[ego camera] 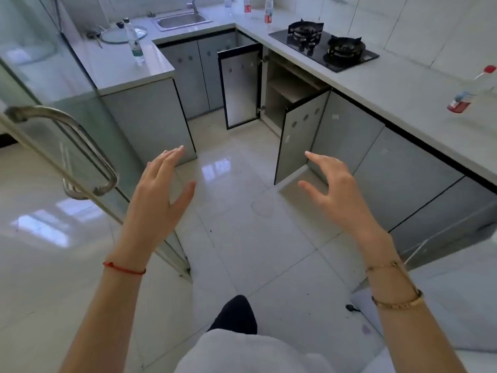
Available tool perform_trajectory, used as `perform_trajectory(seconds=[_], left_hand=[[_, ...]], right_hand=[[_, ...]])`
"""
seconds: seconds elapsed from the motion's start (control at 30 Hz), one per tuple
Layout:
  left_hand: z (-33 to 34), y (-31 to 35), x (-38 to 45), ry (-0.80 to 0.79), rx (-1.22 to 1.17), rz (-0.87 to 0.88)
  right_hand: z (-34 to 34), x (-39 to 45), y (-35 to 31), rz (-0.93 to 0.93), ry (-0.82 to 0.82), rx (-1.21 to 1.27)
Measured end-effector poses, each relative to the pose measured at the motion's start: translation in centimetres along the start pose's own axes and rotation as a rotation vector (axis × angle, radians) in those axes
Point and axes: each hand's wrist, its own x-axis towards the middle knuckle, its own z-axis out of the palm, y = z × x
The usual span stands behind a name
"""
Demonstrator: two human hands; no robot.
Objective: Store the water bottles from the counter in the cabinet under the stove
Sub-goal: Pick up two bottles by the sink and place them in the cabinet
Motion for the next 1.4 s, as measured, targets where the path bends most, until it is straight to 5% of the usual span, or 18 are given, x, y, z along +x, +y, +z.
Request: perform_trajectory(seconds=[0.33, 1.4], left_hand=[[5.8, -6.5, 9.7, 0.004, 0.019, -0.047], [19.1, -31.6, 66.6, 0.131, 0.087, -0.331]], right_hand=[[5.0, 12.3, 4.6, 0.061, -0.05, 0.025], [21.5, 83.3, 14.6, -0.234, -0.161, 0.086]])
